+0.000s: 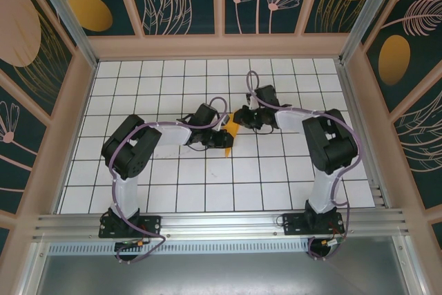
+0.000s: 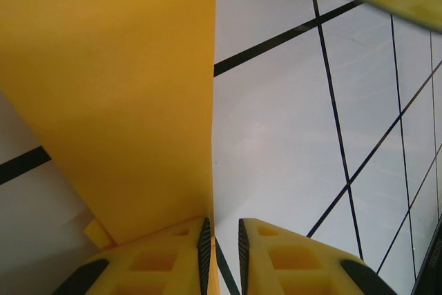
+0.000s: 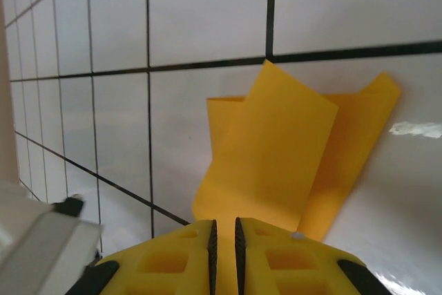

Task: Fold a paper plane with a square sheet of paper (fold left side to right side)
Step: Fold the wing for the fifth time at the center of the table.

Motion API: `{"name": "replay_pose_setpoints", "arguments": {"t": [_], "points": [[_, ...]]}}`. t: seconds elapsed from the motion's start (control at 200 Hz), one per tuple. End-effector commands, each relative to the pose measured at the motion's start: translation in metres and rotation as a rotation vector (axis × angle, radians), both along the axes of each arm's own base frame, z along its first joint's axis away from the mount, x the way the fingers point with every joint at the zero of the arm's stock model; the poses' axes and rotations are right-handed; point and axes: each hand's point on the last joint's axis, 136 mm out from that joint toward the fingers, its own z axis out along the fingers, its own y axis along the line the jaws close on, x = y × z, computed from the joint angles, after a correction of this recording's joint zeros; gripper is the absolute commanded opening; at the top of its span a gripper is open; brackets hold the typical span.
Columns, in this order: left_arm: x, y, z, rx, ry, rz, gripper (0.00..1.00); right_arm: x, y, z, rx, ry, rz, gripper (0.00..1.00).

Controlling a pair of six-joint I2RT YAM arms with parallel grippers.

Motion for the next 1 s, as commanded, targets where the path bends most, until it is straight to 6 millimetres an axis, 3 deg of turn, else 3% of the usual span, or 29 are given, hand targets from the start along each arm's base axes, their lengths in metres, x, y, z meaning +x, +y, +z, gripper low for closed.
{"name": "replay_pose_setpoints", "arguments": {"t": [0.0,0.11,0.31,0.996], "points": [[-0.027,0.025,-0.045,0.148,0.098,0.004,0.23,0.004,0.016,-0.008,0.062,0.015,0.029,0.19],[-0.028,0.026,-0.046,0.159,0.091,-0.008,0.23,0.006,0.015,-0.025,0.035,0.04,0.029,0.19],[-0.04,0.025,-0.038,0.179,0.041,-0.084,0.23,0.003,-0.005,-0.054,-0.111,0.096,-0.025,0.18],[-0.109,0.03,-0.04,0.218,0.052,-0.27,0.22,0.003,-0.01,-0.063,-0.149,0.12,-0.03,0.18]]}}
